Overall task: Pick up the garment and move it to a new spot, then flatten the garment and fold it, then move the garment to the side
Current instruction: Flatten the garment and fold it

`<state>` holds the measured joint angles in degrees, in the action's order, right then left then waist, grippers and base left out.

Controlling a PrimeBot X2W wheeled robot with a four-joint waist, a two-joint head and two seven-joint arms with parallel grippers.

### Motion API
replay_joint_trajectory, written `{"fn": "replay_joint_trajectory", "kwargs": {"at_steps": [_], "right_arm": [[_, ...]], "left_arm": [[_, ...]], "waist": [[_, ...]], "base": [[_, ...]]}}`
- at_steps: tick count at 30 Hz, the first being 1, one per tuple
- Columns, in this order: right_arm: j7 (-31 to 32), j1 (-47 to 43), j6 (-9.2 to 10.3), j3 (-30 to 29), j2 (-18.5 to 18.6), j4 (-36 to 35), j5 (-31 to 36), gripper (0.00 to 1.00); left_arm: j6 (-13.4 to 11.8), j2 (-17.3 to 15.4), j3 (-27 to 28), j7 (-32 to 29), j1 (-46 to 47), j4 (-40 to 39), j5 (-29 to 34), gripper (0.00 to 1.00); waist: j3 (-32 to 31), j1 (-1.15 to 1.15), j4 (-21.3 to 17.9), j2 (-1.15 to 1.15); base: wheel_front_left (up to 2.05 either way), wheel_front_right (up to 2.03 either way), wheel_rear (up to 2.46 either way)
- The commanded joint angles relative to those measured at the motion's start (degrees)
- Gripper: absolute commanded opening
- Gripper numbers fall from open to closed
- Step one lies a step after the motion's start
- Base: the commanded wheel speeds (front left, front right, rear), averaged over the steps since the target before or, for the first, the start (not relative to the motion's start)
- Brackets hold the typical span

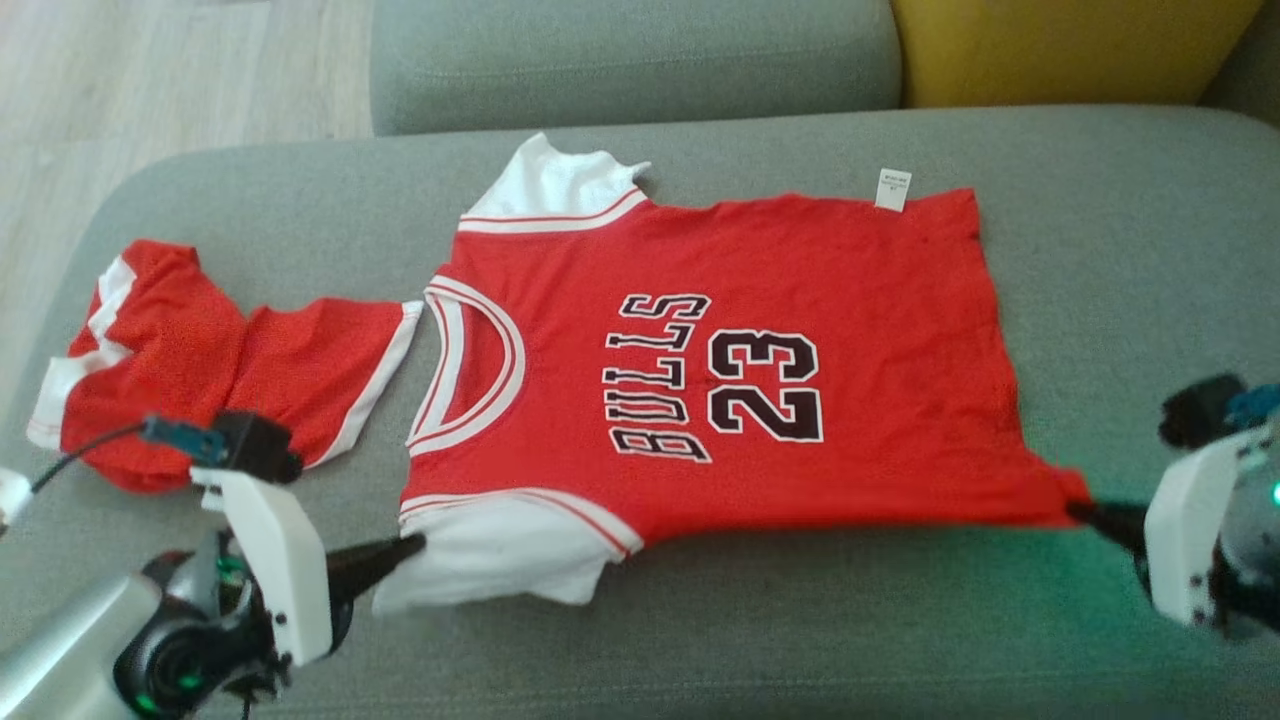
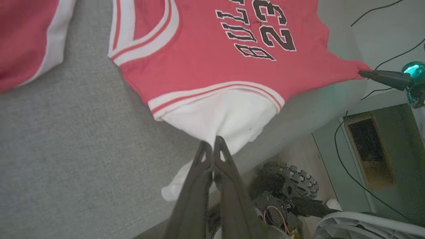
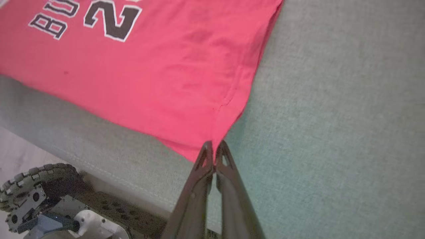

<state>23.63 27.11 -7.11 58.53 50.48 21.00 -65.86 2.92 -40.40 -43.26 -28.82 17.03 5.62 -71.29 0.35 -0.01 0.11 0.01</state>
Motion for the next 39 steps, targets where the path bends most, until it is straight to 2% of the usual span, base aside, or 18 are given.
{"fn": "replay_joint_trajectory", "kwargs": {"at_steps": [1, 9, 17, 30, 31, 32, 33, 34, 39], "right_arm": [[-0.81, 2.48, -0.37, -1.75, 1.99, -0.14, -0.81, 0.00], [-0.86, 8.09, -0.37, -3.35, -0.91, 2.73, 0.04, 0.00], [-2.85, 14.19, -0.37, -3.41, -3.38, 5.65, 2.38, 0.00], [-7.02, 21.22, -0.37, 1.45, -7.77, 10.53, 4.08, 0.00], [-8.05, 21.65, -0.37, 1.59, -7.99, 10.85, 4.20, 0.47], [-8.99, 22.00, -0.37, 1.60, -8.29, 11.46, 4.11, 1.00], [-9.94, 22.36, -0.37, 1.57, -8.59, 12.27, 4.13, 1.00], [-11.13, 22.78, -0.37, 1.33, -8.97, 13.16, 4.13, 1.00], [-16.62, 23.61, -0.37, 0.23, -11.42, 15.45, 2.14, 1.00]], "left_arm": [[-0.37, -2.48, 3.72, 0.61, 5.22, -1.62, 0.87, 0.00], [-1.25, -0.72, 3.96, -0.38, 11.98, -0.96, 3.55, 0.00], [-2.58, 1.86, 4.28, -0.73, 19.24, 3.11, 6.35, 0.00], [-2.71, 7.03, 3.69, 1.11, 28.28, 13.07, 10.25, 0.00], [-2.86, 7.40, 3.82, 1.37, 28.70, 13.73, 10.28, 0.00], [-3.20, 7.77, 4.02, 1.80, 29.14, 14.42, 10.41, 0.00], [-3.76, 8.14, 4.27, 2.65, 29.64, 15.19, 10.85, 0.45], [-4.64, 8.61, 4.75, 3.99, 30.21, 16.06, 11.39, 1.00], [-7.69, 12.73, 8.93, 15.34, 32.98, 20.25, 12.93, 1.00]], "waist": [[0.80, 0.01, -0.18, -0.01], [5.69, 0.01, -0.55, -0.01], [11.07, 0.01, -0.99, -0.01], [16.79, 0.01, -2.36, -0.01], [17.06, 0.01, -2.43, -0.01], [17.32, 0.01, -2.50, -0.01], [17.51, 0.01, -2.55, -0.01], [17.74, 0.01, -2.63, -0.01], [18.50, 0.01, -2.84, -0.01]], "base": [[0.00, 0.00, 0.00], [0.00, 0.00, 0.00], [0.00, 0.00, 0.00], [0.00, 0.00, 0.00], [0.00, 0.00, 0.00], [0.00, 0.00, 0.00], [0.00, 0.00, 0.00], [0.00, 0.00, 0.00], [0.00, 0.00, 0.00]]}}
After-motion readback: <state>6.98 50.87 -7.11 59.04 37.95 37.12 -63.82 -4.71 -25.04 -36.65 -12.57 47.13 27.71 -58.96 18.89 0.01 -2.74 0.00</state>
